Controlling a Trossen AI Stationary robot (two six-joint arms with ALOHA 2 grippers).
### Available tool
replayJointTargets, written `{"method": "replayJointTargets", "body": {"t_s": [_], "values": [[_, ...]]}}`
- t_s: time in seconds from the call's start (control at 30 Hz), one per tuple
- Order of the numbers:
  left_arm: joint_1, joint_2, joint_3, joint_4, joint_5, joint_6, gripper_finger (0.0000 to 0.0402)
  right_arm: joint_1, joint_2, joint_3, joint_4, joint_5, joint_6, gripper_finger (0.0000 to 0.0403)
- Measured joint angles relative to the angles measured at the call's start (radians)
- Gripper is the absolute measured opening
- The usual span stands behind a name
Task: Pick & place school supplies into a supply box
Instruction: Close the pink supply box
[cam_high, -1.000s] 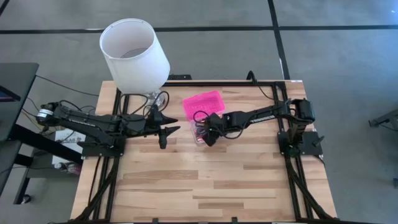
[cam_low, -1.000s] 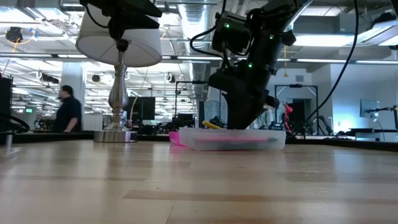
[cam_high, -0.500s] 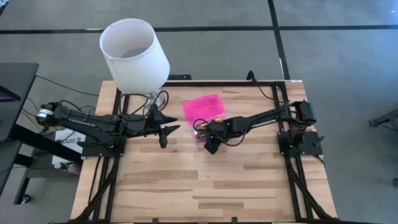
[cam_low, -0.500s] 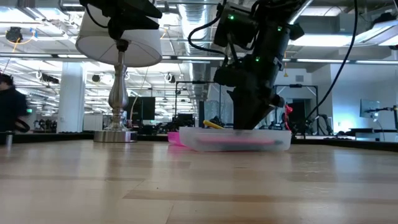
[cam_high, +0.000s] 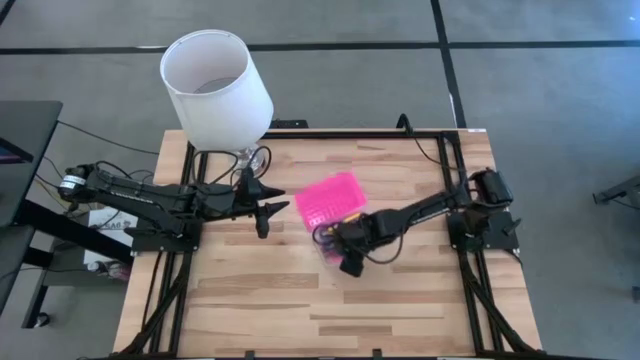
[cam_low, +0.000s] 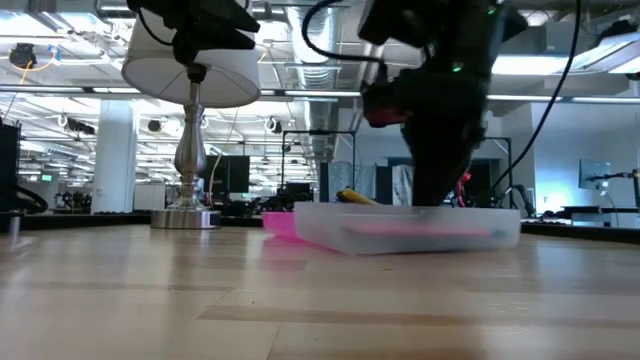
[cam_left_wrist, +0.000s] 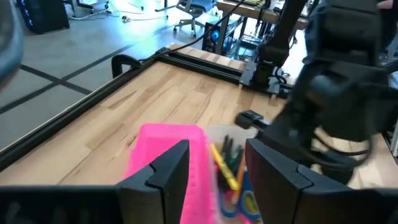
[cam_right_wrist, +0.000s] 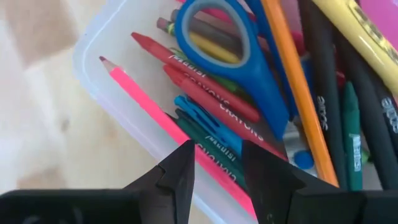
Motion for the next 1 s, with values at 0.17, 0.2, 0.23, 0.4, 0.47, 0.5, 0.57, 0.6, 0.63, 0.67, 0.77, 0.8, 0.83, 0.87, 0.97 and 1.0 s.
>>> {"method": "replayJointTargets", "body": {"t_s": [0.17,0.2,0.23,0.4,0.47,0.5,0.57,0.6,0.63,0.67,0.77,0.8,0.83,0.87,0.97,1.0], "values": [[0.017,0.000,0.000,-0.043,0.043,0.007,0.0151,0.079,0.000,0.000,-0.033,0.000,-0.104,0.0124],[0.024,0.005,0.000,-0.054,0.069,0.018,0.0151,0.094,0.000,0.000,-0.044,0.000,-0.129,0.0124],[0.032,0.014,0.000,-0.058,0.100,0.033,0.0151,0.109,0.000,0.000,-0.055,0.000,-0.153,0.0124],[0.057,0.098,0.000,-0.063,0.262,0.130,0.0151,0.159,-0.006,-0.002,-0.076,0.022,-0.162,0.0124],[0.065,0.159,0.000,-0.047,0.295,0.167,0.0151,0.172,-0.015,-0.003,-0.068,0.053,-0.126,0.0124],[0.068,0.192,0.000,-0.030,0.304,0.185,0.0151,0.175,-0.025,-0.003,-0.067,0.072,-0.107,0.0124],[0.076,0.262,0.000,0.013,0.327,0.220,0.0151,0.179,-0.046,-0.002,-0.055,0.107,-0.065,0.0124],[0.079,0.297,0.000,0.041,0.339,0.241,0.0151,0.180,-0.057,-0.002,-0.051,0.125,-0.044,0.0124],[0.084,0.331,0.003,0.059,0.348,0.262,0.0151,0.182,-0.067,-0.002,-0.053,0.143,-0.025,0.0124],[0.087,0.370,0.011,0.075,0.348,0.283,0.0151,0.185,-0.077,-0.003,-0.048,0.160,-0.002,0.0124],[0.099,0.468,0.061,0.078,0.351,0.350,0.0151,0.192,-0.112,-0.002,-0.038,0.219,0.072,0.0124],[0.104,0.496,0.080,0.080,0.350,0.375,0.0151,0.194,-0.120,-0.002,-0.035,0.232,0.100,0.0124],[0.109,0.525,0.096,0.077,0.349,0.400,0.0151,0.196,-0.124,-0.002,-0.038,0.241,0.128,0.0124],[0.115,0.558,0.116,0.077,0.352,0.423,0.0151,0.198,-0.125,-0.002,-0.038,0.247,0.155,0.0124],[0.141,0.637,0.162,0.052,0.394,0.468,0.0151,0.203,-0.125,-0.002,-0.042,0.262,0.246,0.0124],[0.149,0.660,0.178,0.038,0.408,0.475,0.0151,0.207,-0.124,-0.004,-0.042,0.264,0.284,0.0124]]}}
